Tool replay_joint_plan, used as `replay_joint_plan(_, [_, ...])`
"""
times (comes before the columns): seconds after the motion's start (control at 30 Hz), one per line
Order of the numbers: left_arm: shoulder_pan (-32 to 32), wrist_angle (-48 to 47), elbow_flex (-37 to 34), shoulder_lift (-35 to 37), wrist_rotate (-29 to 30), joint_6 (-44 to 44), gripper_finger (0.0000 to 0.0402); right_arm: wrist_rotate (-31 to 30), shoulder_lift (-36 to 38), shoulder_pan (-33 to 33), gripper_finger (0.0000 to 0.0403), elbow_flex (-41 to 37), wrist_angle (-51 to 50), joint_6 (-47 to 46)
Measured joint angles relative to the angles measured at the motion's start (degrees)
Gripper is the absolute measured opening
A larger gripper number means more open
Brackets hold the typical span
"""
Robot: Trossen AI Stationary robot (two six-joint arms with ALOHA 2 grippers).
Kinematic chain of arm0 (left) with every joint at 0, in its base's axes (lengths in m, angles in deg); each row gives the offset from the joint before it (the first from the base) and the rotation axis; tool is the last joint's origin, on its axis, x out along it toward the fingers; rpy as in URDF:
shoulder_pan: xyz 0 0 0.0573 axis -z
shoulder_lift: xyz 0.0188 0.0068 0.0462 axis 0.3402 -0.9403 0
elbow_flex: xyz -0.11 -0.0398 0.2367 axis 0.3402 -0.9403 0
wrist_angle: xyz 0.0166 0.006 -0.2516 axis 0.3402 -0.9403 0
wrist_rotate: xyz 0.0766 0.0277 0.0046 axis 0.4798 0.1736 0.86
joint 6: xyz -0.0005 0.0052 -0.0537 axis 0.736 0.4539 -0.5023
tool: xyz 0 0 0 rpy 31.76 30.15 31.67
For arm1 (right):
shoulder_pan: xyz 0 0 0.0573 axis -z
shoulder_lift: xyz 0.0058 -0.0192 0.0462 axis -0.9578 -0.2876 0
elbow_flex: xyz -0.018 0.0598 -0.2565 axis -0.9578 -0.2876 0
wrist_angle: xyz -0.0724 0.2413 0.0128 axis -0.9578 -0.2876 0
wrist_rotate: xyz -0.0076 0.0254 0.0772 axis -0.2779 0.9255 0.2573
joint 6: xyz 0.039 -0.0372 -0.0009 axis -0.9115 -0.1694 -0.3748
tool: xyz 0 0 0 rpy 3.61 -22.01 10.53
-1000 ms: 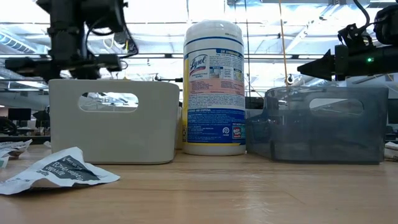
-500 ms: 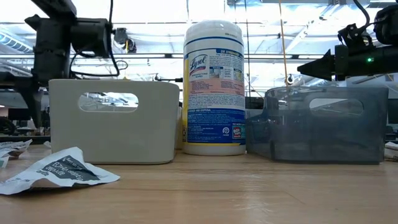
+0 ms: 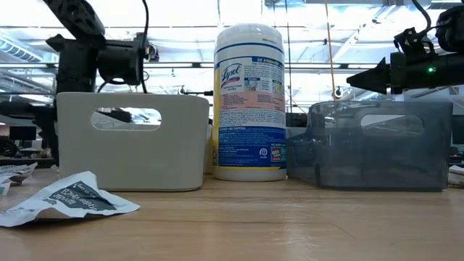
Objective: Pick & Place First Aid Supplies
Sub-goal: Put the ointment pack into the bottom gray bin
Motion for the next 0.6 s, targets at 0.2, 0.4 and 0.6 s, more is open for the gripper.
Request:
replay_joint_plan(0.2, [0.0, 0.4, 0.0, -3.0, 0.3, 0.0, 0.0136, 0.0, 0.0, 0.0, 0.0263, 0.0, 0.0, 0.0])
replay_joint_plan(0.4, [0.7, 0.9, 0.2, -4.6, 0.3, 1.7, 0.0135, 0.0, 0.0, 0.0, 0.0263, 0.0, 0.0, 0.0])
replay_joint_plan(0.6, [1.5, 1.8, 0.1, -4.3, 0.4, 3.1, 0.0096, 0.0, 0.0, 0.0, 0.0263, 0.0, 0.0, 0.0])
